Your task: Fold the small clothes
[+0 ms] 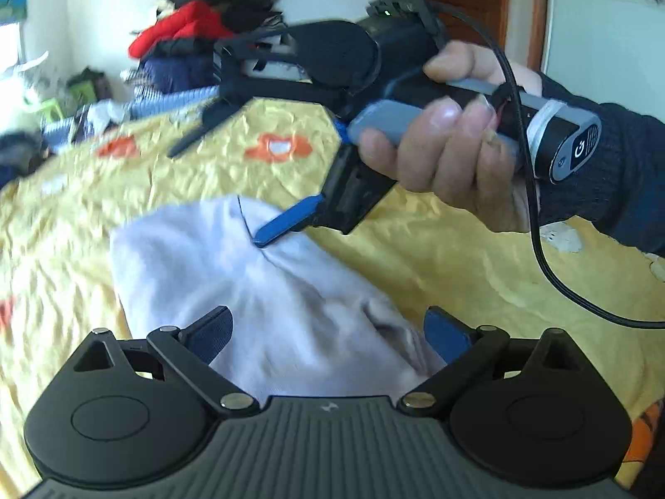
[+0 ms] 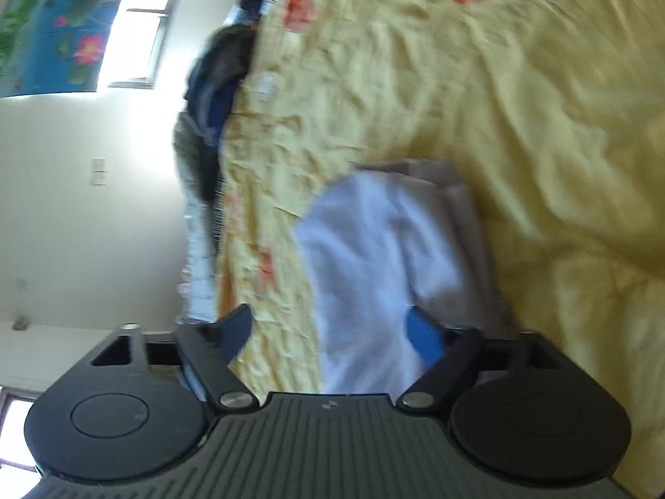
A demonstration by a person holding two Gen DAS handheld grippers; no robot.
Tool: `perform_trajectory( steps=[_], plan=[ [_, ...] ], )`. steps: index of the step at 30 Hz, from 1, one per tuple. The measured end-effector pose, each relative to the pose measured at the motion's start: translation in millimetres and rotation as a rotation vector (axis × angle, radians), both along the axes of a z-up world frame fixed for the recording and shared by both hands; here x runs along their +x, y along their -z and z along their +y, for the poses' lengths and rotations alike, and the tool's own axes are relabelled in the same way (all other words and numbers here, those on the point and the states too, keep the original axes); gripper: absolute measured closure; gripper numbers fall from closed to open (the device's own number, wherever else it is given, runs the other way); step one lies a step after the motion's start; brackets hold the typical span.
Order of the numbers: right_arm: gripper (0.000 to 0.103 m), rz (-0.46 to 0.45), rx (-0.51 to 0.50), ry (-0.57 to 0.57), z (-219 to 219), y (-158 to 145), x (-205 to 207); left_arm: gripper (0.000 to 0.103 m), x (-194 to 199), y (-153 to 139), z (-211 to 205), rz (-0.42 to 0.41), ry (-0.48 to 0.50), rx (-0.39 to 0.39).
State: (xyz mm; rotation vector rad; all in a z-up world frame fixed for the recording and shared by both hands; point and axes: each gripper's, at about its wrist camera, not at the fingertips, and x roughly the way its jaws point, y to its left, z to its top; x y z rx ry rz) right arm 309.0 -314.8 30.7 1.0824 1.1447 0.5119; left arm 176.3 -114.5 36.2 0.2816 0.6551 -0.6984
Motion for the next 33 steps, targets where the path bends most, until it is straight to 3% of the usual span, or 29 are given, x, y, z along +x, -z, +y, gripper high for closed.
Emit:
perform_trajectory(
  steps=[2,4,5,7,9,11,12,15,20,24,25,26,29,33],
  plan=[
    [0.019,-0.025,0.041,-0.005,3.2,-6.0,10.5,0.004,17.7,6.5,-4.4,0.010,-0.016,0.040],
    [0.019,-0.028,0.045,-0.003,6.4,-4.7,28.8,0.004,39.4,19.0,-5.3,0.085,-0.062,0.069],
    [0.019,-0.021,0.027,0.003,6.7,-0.5,38.4,0.002,45.6,24.9,-3.0,0.121,-0.074,0.057],
    [0.020,0.027,-0.023,0.035,1.2,16.6,55.5,0.002,44.6,29.1,2.3,0.111,-0.075,0.023],
    [0.036,0.078,0.029,0.080,-10.6,40.6,63.7,0.002,41.9,31.4,3.3,0.096,-0.083,0.020],
    [0.040,0.118,0.078,0.108,-19.6,49.0,64.2,0.002,39.2,34.0,5.1,0.081,-0.086,0.011],
    [0.040,0.108,0.059,0.116,-19.8,43.8,61.9,0.002,38.0,32.9,4.7,0.077,-0.090,0.014],
    [0.022,-0.005,-0.006,0.057,1.7,11.5,52.8,0.003,25.3,21.3,3.0,0.065,-0.121,0.030],
    [0.020,-0.090,0.059,-0.170,68.3,-17.4,63.5,0.003,16.7,15.3,-1.2,0.110,-0.162,0.032],
    [0.019,-0.018,-0.109,-0.242,108.4,2.7,89.8,0.003,15.5,22.0,-4.2,0.118,-0.203,0.050],
    [0.026,0.002,-0.166,-0.250,111.5,11.8,94.3,0.003,15.6,22.3,-5.6,0.116,-0.209,0.057],
    [0.031,-0.001,-0.156,-0.254,111.7,18.4,97.4,0.003,16.4,23.0,-6.5,0.119,-0.213,0.058],
    [0.033,0.048,-0.117,-0.211,102.3,23.9,98.9,0.002,16.9,23.6,-8.4,0.120,-0.213,0.057],
    [0.026,0.008,-0.153,-0.198,93.4,8.0,79.7,0.002,14.5,24.0,-8.1,0.113,-0.214,0.056]
  ],
)
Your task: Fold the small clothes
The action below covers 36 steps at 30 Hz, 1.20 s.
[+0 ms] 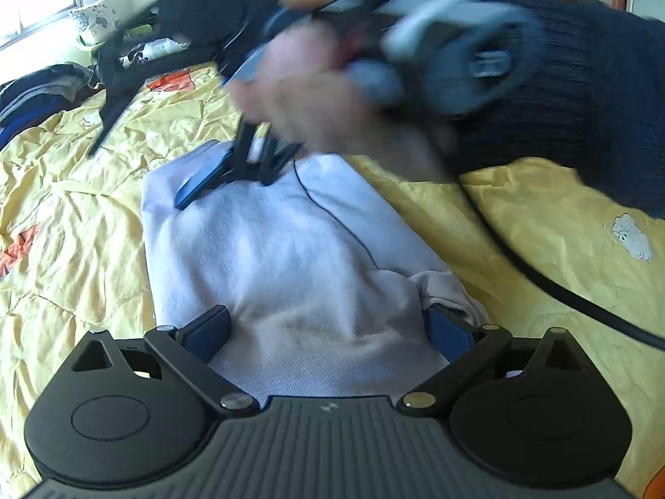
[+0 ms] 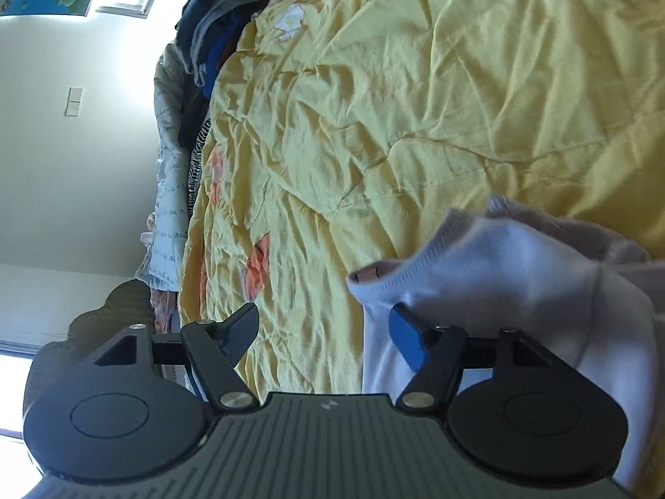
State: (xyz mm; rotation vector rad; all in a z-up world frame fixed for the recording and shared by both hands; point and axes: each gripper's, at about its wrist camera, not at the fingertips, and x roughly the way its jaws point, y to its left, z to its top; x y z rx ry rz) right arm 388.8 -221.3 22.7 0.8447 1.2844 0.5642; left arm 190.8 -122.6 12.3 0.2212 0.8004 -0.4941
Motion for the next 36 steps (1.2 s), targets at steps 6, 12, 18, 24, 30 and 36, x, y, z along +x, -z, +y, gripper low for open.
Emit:
perform_trajectory(
  steps=[6,12,18,24,30,36],
  plan=[
    [0.022,-0.160,0.015,-0.032,-37.4,-41.2,-50.6,0.002,-12.5,-22.8,23.0,-0.029,-0.032,-0.083],
    [0.023,-0.168,-0.082,0.089,-121.7,-29.5,-89.0,0.002,29.5,-32.7,131.9,0.215,-0.265,-0.536],
    [0.022,-0.102,-0.115,0.123,-138.3,3.8,-94.3,0.003,77.9,13.4,177.6,0.523,-0.387,-0.847],
    [0.022,-0.047,-0.020,0.088,-129.1,13.3,-91.3,0.003,89.0,32.2,167.2,0.595,-0.388,-0.951],
    [0.009,-0.052,0.009,0.048,-108.1,9.4,-85.2,0.023,104.6,34.2,154.2,0.614,-0.374,-0.919],
    [0.026,-0.024,0.053,0.032,-99.9,15.9,-80.3,0.063,114.6,48.6,156.4,0.678,-0.422,-0.930]
  ],
)
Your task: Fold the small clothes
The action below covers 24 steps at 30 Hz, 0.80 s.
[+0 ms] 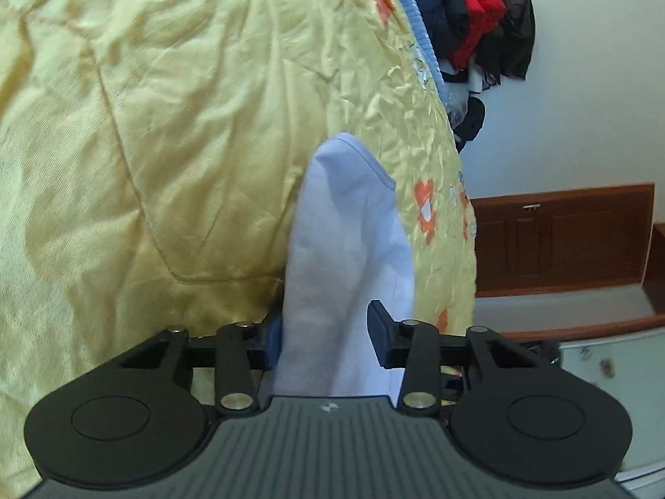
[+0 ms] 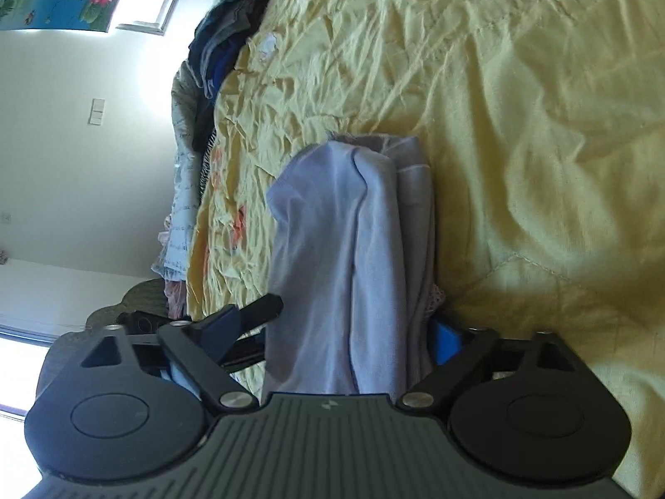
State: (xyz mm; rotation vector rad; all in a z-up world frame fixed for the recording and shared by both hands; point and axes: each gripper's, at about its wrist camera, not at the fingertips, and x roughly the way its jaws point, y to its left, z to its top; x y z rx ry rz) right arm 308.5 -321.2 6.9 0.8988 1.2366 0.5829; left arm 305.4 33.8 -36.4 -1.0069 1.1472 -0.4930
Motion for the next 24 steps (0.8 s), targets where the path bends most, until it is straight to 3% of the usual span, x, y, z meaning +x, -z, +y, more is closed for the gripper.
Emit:
perform_trajectory(
  steps=[2,3,6,10,15,17,20,21,24],
  plan=[
    [0.052,0.015,-0.014,0.012,-0.8,4.6,-1.6,0.066,-0.3,-1.1,-2.1,-0.012,0.009,0.017],
    [0.079,0.028,-0.044,0.000,0.3,9.4,-2.6,0.074,-0.8,-2.2,-3.4,-0.014,0.013,0.039],
    [0.081,0.016,-0.023,0.032,-2.1,15.5,-9.7,0.089,-3.0,-8.5,-7.4,-0.034,0.029,0.124],
    [0.081,-0.074,-0.077,0.019,11.0,-1.7,-17.9,0.092,-8.3,-31.2,-10.4,-0.092,0.053,0.200],
    [0.081,-0.136,-0.015,-0.001,27.2,-25.8,-12.0,0.092,-7.4,-64.6,10.1,-0.169,0.052,0.241],
    [0.081,-0.135,-0.004,-0.004,34.8,-26.1,-5.4,0.091,-2.3,-64.0,21.6,-0.155,0.035,0.258],
    [0.081,-0.079,0.008,0.002,45.8,-8.3,9.1,0.090,4.4,-41.2,30.6,-0.080,0.018,0.291],
    [0.081,-0.072,-0.010,0.009,48.9,-0.9,13.0,0.088,5.0,-31.7,33.4,-0.057,0.006,0.289],
    [0.074,-0.027,-0.001,0.075,47.3,16.9,14.6,0.082,-3.6,-19.9,46.8,-0.031,-0.034,0.170]
  ],
)
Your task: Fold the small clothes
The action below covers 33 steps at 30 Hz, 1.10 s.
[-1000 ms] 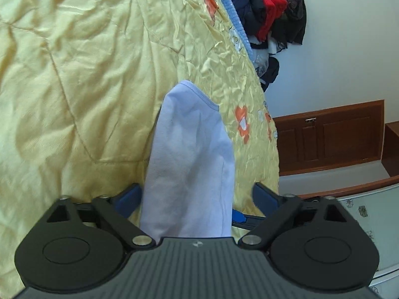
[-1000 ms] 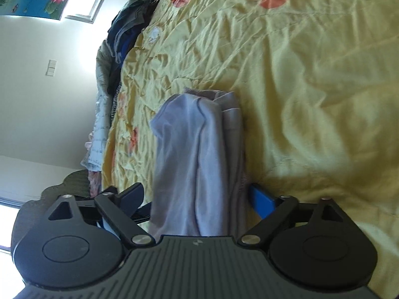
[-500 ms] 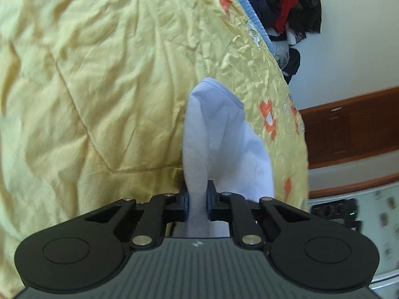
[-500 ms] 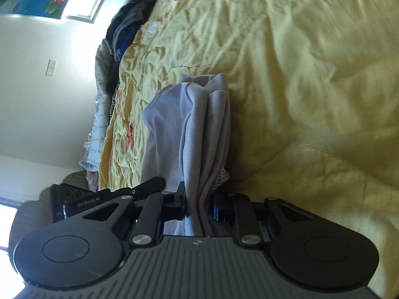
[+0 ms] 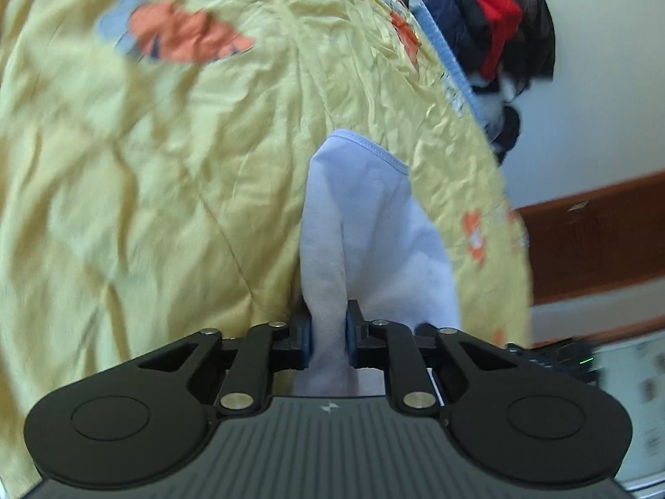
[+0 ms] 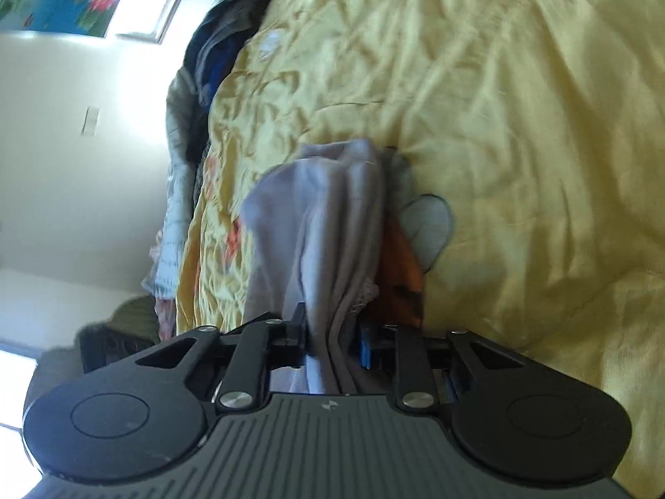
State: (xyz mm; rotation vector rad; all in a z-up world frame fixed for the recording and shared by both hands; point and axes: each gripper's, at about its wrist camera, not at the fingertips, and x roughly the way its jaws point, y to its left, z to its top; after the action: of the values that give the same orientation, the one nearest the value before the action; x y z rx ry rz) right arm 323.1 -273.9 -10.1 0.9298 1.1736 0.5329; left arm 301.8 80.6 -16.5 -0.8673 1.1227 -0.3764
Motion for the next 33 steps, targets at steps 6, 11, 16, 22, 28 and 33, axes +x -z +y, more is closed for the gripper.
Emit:
perform_trajectory(
  steps=[6,11,16,22,28,33],
  plan=[
    [0.039,-0.014,0.035,0.002,-20.2,-10.1,-39.0,0.025,-50.1,-6.2,25.6,-0.058,-0.024,-0.105],
    [0.042,0.020,0.028,-0.056,-18.9,-7.0,-71.1,0.040,-72.0,-0.4,11.5,-0.029,0.031,-0.081],
    [0.079,0.034,-0.036,-0.117,-0.5,-8.4,-80.9,0.068,-72.8,-11.1,0.2,-0.008,0.064,0.037],
    [0.083,-0.008,-0.087,-0.147,0.1,-22.6,-83.2,0.069,-73.8,-23.9,-20.1,-0.037,0.118,0.197],
    [0.068,0.049,-0.035,-0.052,-11.2,-3.9,-94.3,0.054,-88.5,-20.6,-11.2,-0.075,0.058,0.170],
    [0.049,-0.118,-0.210,0.010,-22.9,-42.8,-135.2,0.041,-135.5,-63.8,-12.1,-0.227,-0.045,0.458]
  ],
)
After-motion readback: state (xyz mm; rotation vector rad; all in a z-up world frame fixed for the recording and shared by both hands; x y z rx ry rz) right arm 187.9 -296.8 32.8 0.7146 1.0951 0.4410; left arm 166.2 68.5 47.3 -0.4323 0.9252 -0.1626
